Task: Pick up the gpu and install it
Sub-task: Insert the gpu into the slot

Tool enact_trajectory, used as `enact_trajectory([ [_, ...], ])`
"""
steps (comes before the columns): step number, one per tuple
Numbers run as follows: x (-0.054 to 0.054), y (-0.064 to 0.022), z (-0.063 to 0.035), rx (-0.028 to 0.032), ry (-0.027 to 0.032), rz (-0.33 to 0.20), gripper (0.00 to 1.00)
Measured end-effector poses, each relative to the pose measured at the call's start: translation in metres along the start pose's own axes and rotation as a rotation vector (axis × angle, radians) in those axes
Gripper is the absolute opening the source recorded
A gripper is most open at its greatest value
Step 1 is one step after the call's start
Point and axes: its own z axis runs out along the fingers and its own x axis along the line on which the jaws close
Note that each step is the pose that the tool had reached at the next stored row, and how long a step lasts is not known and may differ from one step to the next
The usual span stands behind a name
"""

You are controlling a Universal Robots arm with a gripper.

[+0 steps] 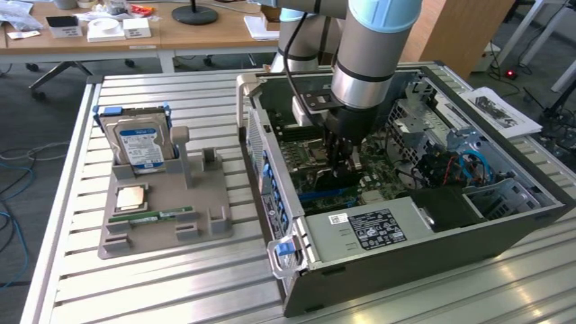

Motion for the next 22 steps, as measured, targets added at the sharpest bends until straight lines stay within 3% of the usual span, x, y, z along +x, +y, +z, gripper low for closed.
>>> enact_trajectory([
  [22,0.0000,0.0003,-0.0013,0.0018,-0.0012,0.000,0.27],
])
